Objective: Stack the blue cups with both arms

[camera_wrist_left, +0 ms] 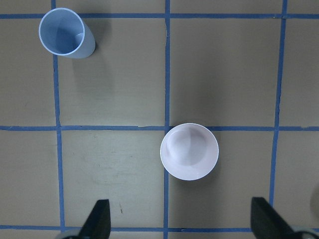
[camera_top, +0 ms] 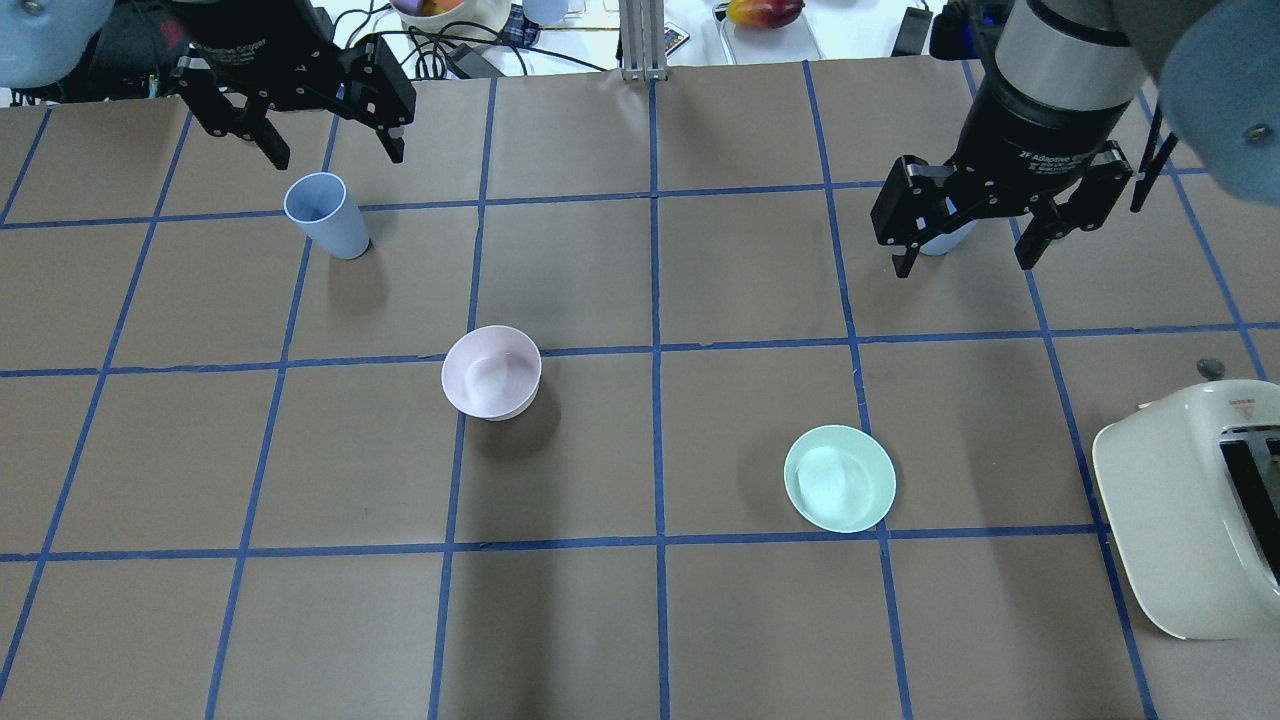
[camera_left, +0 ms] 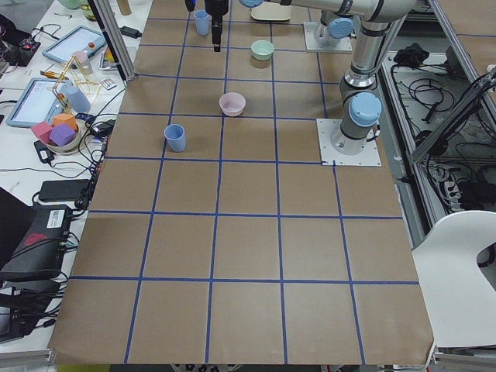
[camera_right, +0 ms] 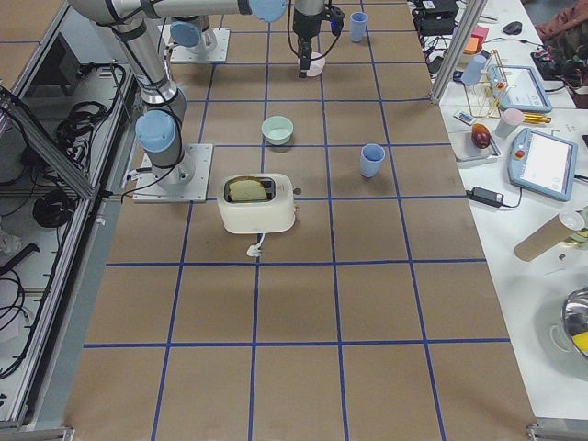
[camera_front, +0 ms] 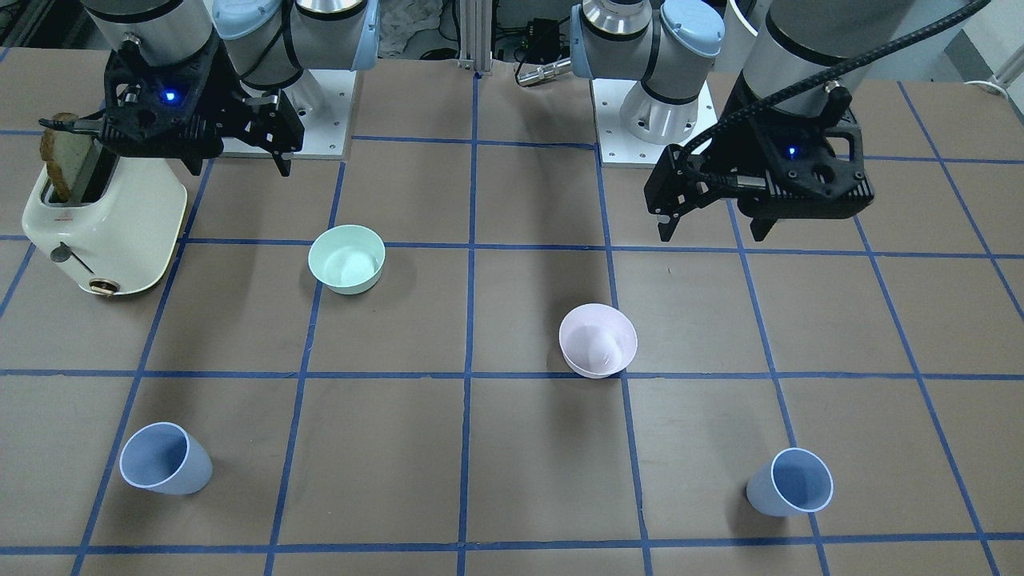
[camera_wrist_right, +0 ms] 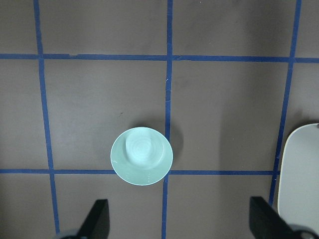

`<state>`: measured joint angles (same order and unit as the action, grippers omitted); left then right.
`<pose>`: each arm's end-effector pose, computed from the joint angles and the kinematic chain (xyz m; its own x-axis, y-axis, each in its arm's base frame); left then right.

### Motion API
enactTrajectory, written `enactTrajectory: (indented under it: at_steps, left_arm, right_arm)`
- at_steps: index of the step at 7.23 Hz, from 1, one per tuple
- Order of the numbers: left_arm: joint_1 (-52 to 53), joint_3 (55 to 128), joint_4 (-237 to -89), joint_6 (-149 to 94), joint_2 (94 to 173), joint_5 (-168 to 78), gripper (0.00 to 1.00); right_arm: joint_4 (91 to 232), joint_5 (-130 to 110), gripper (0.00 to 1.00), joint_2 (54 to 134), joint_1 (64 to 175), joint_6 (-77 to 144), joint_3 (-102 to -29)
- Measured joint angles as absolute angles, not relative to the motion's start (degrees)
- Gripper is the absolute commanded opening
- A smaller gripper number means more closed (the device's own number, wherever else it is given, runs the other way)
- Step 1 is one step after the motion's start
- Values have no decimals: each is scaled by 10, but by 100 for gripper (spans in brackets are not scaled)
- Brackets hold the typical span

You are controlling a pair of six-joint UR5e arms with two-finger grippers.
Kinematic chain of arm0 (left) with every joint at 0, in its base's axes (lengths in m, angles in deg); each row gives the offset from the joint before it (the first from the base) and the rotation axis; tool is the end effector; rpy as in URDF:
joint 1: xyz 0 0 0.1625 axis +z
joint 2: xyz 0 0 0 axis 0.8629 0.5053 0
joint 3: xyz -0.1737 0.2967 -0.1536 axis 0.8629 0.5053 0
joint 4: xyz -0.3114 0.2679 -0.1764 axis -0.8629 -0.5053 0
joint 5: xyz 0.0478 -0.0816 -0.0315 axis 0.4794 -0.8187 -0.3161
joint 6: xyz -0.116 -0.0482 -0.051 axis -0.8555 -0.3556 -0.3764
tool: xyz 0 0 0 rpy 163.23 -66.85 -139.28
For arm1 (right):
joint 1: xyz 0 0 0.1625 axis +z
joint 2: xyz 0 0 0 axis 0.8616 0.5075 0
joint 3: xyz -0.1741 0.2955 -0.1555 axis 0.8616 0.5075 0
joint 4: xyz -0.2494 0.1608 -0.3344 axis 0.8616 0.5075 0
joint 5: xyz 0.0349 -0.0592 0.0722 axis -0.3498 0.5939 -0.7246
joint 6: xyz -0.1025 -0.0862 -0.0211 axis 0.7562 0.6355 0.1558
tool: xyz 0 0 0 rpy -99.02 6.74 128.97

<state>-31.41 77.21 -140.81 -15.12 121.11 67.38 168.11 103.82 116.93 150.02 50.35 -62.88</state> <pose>-0.1421 -0.5732 0.4504 -0.9997 -0.0205 -0.0115 -0.0200 0.9989 -0.0431 0.1360 -0.4978 0.4144 -0.9997 -0.0224 0.0123 -0.0214 0.9970 0.0745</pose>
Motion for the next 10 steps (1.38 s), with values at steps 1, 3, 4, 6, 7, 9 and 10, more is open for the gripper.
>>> enactTrajectory:
  at_steps: [1,3,4,6,7,9,10]
  left_arm:
    - [-314,772,-1408,-151,1210,674,100]
    - [-314,772,-1408,-151,1209,675,100]
    - [-314,772,-1408,-151,1209,674,100]
    - [-314,772,-1408,-151,1209,675,100]
    - [-314,772,-1408,-150,1209,675,100]
    - [-314,772,-1408,-150,1209,676,100]
    - [-314,772,-1408,-150,1209,676,100]
  right_arm:
    - [1681,1037,100,1168,1499,504,-629]
    - [1682,1037,100,1167,1495,505,-631]
    - [1682,1038,100,1167,1495,505,-631]
    - [1680,1037,100,1167,1495,504,-631]
    - [1680,1036,100,1167,1494,504,-632]
    - [1682,1035,100,1166,1492,502,-632]
    - [1685,1034,100,1164,1487,502,-632]
